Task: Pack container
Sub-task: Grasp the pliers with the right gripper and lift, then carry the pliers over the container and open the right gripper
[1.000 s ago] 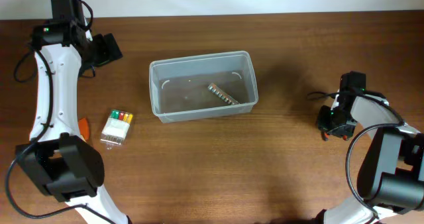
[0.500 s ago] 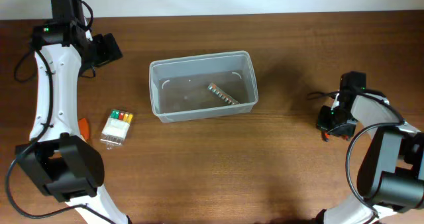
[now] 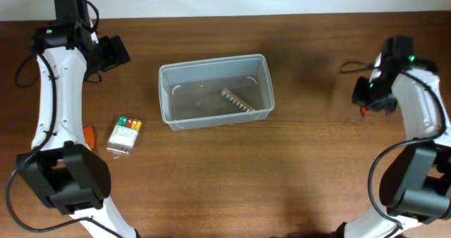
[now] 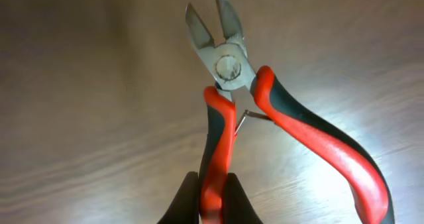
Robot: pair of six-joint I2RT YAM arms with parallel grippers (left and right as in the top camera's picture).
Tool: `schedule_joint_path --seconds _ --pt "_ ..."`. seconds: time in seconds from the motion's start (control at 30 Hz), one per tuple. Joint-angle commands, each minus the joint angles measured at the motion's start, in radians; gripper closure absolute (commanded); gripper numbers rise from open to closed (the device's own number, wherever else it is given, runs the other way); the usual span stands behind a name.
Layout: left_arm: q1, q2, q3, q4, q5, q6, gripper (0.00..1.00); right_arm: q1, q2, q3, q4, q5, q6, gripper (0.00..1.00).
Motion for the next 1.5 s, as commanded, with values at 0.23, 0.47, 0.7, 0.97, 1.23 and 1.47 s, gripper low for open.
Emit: schedule_joint_path --seconds 0.23,0.47,0.7,0.97,1.23,1.47 --pt "0.003 -0.014 0.014 -0.001 -0.004 0.005 0.01 0.200 -0.002 0.382 -0.170 0.012 -0.082 0.96" --pt "0.003 -0.014 0.014 -0.001 -0.004 0.005 0.01 0.451 -0.002 0.450 -0.193 0.012 -0.090 0.95" --pt "0.003 -0.014 0.014 -0.001 -0.004 0.005 0.01 0.673 0.002 0.449 -0.168 0.017 -0.111 0.94" --pt "0.003 -0.014 0.014 -0.001 -0.004 0.005 0.01 0.763 0.068 0.449 -0.121 0.016 -0.138 0.91" --pt "0.003 -0.014 0.014 -0.001 -0.004 0.005 0.01 0.764 0.237 0.449 -0.121 0.015 -0.138 0.91" --pt "0.003 -0.014 0.014 -0.001 -0.004 0.005 0.01 0.765 0.339 0.449 -0.121 0.007 -0.137 0.91"
